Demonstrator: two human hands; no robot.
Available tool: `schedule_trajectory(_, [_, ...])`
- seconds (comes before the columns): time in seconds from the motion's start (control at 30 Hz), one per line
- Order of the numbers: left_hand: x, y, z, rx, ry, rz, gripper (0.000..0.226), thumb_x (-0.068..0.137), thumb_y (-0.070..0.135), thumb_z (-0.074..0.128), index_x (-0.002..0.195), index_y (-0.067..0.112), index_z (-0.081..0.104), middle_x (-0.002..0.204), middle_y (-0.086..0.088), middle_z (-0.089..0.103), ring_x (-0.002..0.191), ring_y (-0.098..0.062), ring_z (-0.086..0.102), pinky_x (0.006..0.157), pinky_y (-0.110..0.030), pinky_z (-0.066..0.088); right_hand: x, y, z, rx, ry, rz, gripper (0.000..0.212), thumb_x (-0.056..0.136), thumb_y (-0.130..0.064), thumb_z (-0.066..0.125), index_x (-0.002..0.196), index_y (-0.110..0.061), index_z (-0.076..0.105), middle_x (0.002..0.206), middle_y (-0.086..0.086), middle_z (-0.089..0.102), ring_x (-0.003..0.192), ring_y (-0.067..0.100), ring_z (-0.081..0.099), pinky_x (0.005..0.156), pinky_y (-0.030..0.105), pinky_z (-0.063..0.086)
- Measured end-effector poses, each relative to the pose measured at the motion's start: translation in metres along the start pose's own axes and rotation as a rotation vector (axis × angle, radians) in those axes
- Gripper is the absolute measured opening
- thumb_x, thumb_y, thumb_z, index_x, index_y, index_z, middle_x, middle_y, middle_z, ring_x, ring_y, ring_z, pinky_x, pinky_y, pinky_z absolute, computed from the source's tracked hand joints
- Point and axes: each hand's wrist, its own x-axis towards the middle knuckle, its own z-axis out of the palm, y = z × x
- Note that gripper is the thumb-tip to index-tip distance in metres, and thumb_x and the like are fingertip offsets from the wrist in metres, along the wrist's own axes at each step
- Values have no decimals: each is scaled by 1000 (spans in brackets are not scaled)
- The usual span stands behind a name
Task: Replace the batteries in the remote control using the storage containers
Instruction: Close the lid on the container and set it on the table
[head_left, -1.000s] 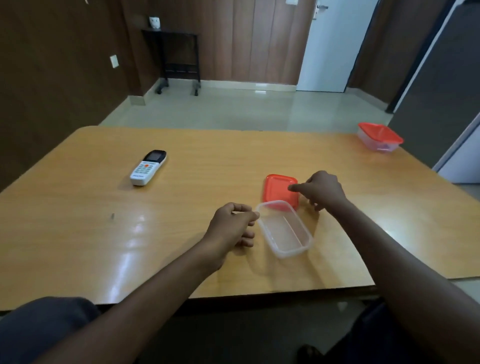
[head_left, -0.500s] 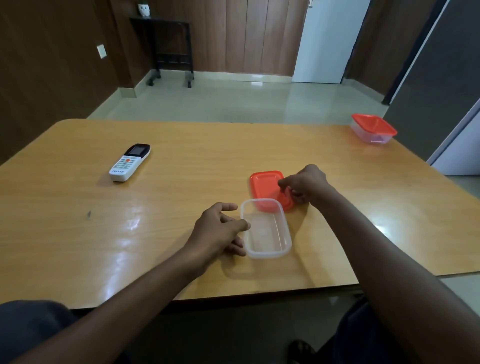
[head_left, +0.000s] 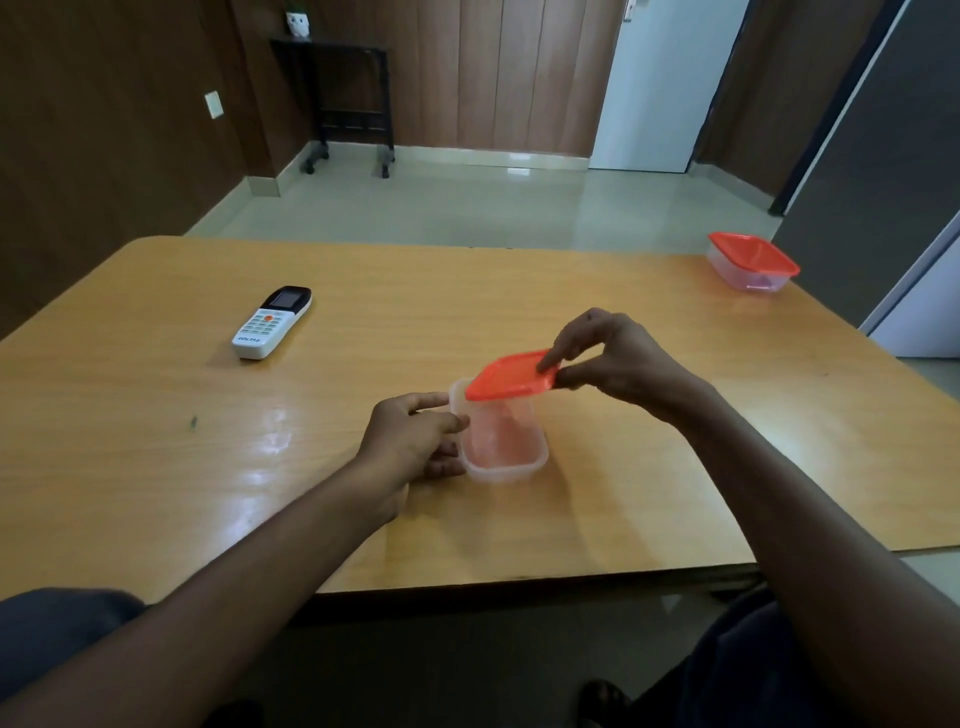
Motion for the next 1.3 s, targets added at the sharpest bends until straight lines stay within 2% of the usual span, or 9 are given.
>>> schedule_trajectory(0.17, [1, 2, -3, -60, 5, -17, 30, 91, 0, 64, 119, 10, 66, 88, -14, 77, 69, -23, 70, 56, -33, 63, -3, 3, 12, -195, -112, -35, 39, 71, 11, 83, 74, -28, 79, 104, -9, 57, 94, -2, 58, 65, 8, 51])
schedule_trajectory(0.3, [-3, 3, -1, -49, -6, 7, 20, 97, 13, 62, 115, 9, 68, 92, -15, 76, 73, -24, 72, 61, -34, 63, 2, 4, 19, -190, -147, -32, 32, 78, 14, 74, 80, -17, 82, 105, -6, 60, 90, 19, 69, 68, 24, 61])
schedule_trajectory(0.43, [-4, 3, -3, -61, -19, 13, 26, 93, 16, 70, 117, 7, 66, 95, -15, 76, 71, -23, 74, 59, -33, 64, 3, 3, 24, -227, -165, 31, 8, 86, -7, 73, 87, -10, 80, 104, -4, 66, 90, 21, 70, 70, 39, 65])
schedule_trajectory(0.6, [-1, -1, -2, -47, -18, 11, 47, 85, 7, 77, 129, 6, 61, 102, -21, 75, 79, -28, 75, 63, -37, 65, 2, 1, 27, -251, -194, 110, 10, 85, -24, 79, 85, -14, 77, 84, 4, 73, 82, 24, 72, 67, 40, 64])
schedule_trajectory(0.73, [-4, -1, -3, -36, -14, 21, 50, 83, 6, 78, 130, 5, 61, 96, -22, 76, 72, -26, 75, 57, -33, 63, 0, -5, 29, -277, -213, 84, 9, 83, -22, 80, 88, -15, 76, 84, 2, 76, 78, 21, 71, 64, 38, 64])
schedule_trajectory(0.83, [-2, -2, -3, -21, -5, 31, 52, 83, 2, 77, 132, 3, 61, 90, -19, 76, 66, -22, 74, 55, -31, 61, -2, -8, 27, -245, -241, 108, 42, 77, -21, 87, 115, -21, 67, 89, -3, 75, 82, 22, 74, 64, 42, 64])
schedule_trajectory(0.93, [-1, -3, -3, 2, -5, 46, 53, 84, 1, 76, 135, 3, 60, 89, -19, 76, 67, -22, 74, 59, -32, 63, -3, -10, 26, -224, -321, 171, 71, 78, -19, 87, 140, -21, 52, 99, 0, 73, 87, 20, 74, 62, 38, 64])
schedule_trajectory(1.1, [-1, -6, -4, -5, -3, 59, 56, 86, 4, 77, 138, 3, 57, 91, -18, 76, 66, -19, 75, 58, -29, 59, -7, -12, 23, -90, -338, 196, 80, 82, -6, 82, 151, -11, 42, 110, 10, 69, 82, 24, 76, 68, 46, 65])
schedule_trajectory(1.3, [-3, -2, -4, 17, 40, 147, 50, 91, 3, 71, 139, 10, 57, 84, -12, 73, 62, -17, 71, 54, -28, 57, -9, -15, 23, 98, -290, 152, 76, 77, 8, 81, 143, -14, 50, 103, 15, 60, 72, 22, 71, 70, 47, 64])
